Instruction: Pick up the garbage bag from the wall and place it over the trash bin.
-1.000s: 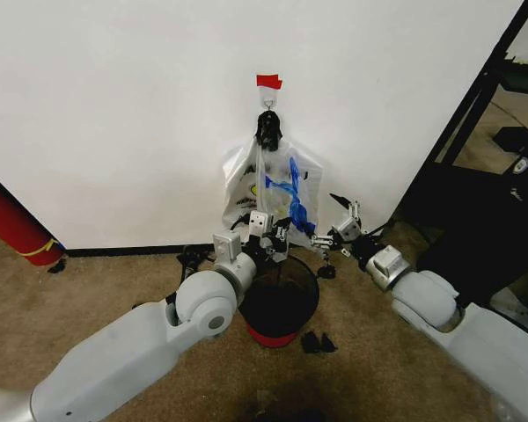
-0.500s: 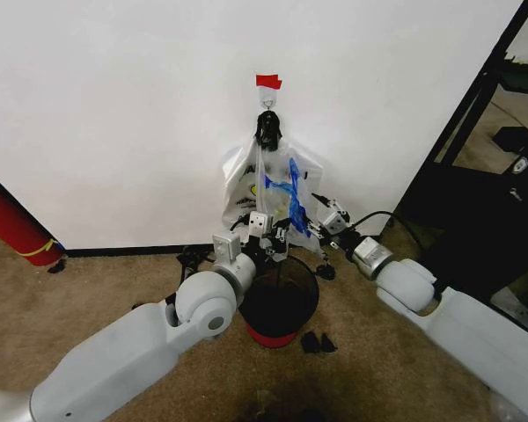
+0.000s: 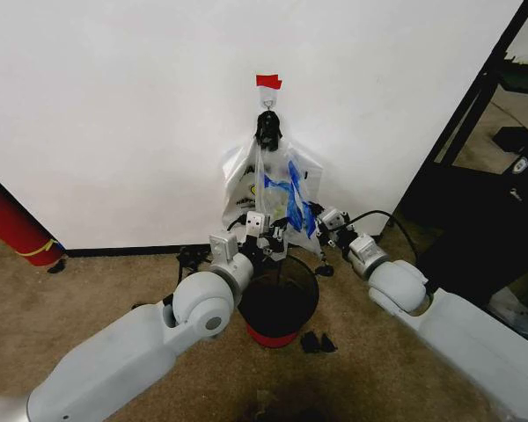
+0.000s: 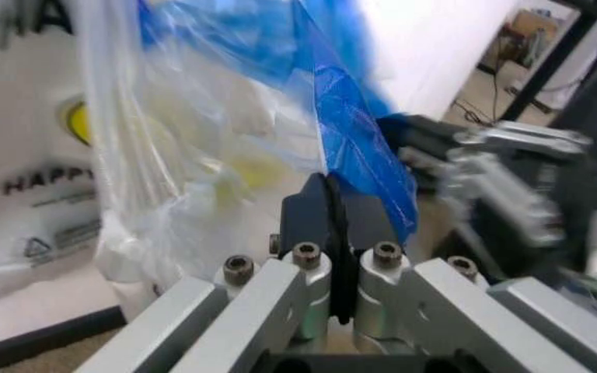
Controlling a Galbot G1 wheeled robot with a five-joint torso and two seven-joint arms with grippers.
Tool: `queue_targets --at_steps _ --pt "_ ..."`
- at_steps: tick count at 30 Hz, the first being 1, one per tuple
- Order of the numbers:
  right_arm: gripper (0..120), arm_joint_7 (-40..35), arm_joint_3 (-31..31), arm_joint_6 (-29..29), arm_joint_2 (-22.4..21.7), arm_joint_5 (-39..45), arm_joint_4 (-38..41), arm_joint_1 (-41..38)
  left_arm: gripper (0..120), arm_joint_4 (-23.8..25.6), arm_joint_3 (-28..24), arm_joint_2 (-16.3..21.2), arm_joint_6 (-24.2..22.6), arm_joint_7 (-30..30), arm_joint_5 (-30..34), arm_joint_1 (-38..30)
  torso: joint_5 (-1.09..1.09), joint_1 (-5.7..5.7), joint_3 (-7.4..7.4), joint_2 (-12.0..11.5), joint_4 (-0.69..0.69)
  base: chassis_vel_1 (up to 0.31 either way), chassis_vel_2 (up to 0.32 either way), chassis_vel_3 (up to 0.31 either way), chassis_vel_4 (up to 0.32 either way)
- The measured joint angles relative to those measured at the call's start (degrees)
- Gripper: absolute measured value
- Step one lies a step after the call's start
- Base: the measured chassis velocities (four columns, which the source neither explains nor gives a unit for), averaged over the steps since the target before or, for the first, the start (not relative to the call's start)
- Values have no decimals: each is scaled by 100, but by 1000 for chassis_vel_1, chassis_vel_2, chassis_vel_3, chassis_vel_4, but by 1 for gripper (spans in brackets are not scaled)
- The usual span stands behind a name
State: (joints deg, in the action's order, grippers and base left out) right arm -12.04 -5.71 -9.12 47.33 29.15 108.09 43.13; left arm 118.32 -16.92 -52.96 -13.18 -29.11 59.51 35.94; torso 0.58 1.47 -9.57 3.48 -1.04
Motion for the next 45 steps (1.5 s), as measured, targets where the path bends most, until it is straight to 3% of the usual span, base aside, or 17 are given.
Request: queue_targets --at_steps 6,12,22,27,33,45 --pt "0 -61 1171 256 542 1447 631 972 0 172 698 95 204 112 46 427 0 0 1 0 -1 0 0 0 0" --pt "0 -53 1741 332 797 1982 907 1440 0 473 1208 156 303 177 106 954 1 -1 1 0 0 0 0 0 0" --pt "0 161 2426 407 1072 1854 1521 2500 0 1318 1861 309 375 292 62 2003 0 -1 1 1 -1 0 0 0 0" --pt "0 329 2733 473 1200 1463 2064 3527 0 1834 2290 397 473 443 -291 3289 0 -1 2 2 1 0 0 0 0" --pt "0 445 2956 580 1382 1155 2336 4142 0 2088 2375 334 530 513 -694 4081 0 -1 1 2 0 0 0 0 0" --pt "0 547 3085 736 1450 889 2600 4666 0 2265 2360 374 603 566 -957 4365 0 -1 1 2 0 0 0 0 0"
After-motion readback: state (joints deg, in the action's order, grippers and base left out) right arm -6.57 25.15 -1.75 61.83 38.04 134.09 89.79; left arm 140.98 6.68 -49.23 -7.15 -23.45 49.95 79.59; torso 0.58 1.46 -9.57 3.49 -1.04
